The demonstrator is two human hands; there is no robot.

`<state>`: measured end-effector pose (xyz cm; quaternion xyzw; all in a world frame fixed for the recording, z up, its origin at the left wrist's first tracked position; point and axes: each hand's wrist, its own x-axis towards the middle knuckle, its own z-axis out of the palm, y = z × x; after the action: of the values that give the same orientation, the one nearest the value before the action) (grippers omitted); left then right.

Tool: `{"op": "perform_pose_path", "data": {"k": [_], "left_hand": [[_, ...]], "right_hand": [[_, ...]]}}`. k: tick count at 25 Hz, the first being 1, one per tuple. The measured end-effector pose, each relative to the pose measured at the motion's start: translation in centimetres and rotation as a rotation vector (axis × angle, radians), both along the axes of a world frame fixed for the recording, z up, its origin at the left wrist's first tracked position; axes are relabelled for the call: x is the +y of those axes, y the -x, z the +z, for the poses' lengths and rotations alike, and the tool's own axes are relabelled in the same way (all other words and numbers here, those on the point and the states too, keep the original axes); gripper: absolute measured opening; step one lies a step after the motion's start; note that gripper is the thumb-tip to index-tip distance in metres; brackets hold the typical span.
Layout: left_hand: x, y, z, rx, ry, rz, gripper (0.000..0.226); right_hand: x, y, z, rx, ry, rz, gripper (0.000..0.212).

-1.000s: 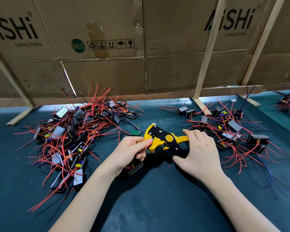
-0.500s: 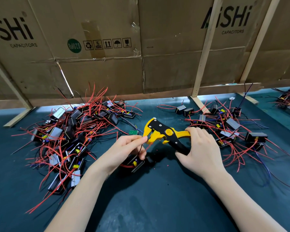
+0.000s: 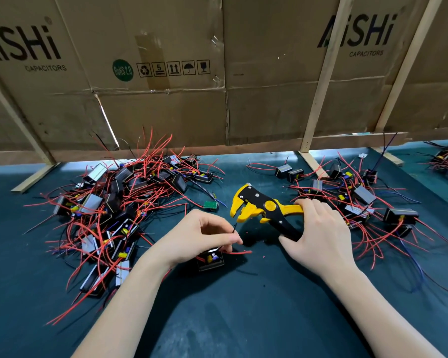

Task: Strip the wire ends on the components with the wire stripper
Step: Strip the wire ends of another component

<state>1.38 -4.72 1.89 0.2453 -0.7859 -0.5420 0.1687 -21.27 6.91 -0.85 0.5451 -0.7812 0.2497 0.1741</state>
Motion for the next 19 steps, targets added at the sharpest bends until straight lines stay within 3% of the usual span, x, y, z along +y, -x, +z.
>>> {"op": "perform_pose_path", "data": {"k": [5,19], "left_hand": [[0.07,0.19,-0.02,-0.002,0.105,-0.01,0.024],[0.24,0.66,-0.09,-0.026,0.056,0.024,0.033]], "right_hand": [[0.08,0.15,-0.06,0.091,0.048,0.034,0.065],[-0.13,-0.25,-0.11,0.109,0.187,0.051,0.051]]}}
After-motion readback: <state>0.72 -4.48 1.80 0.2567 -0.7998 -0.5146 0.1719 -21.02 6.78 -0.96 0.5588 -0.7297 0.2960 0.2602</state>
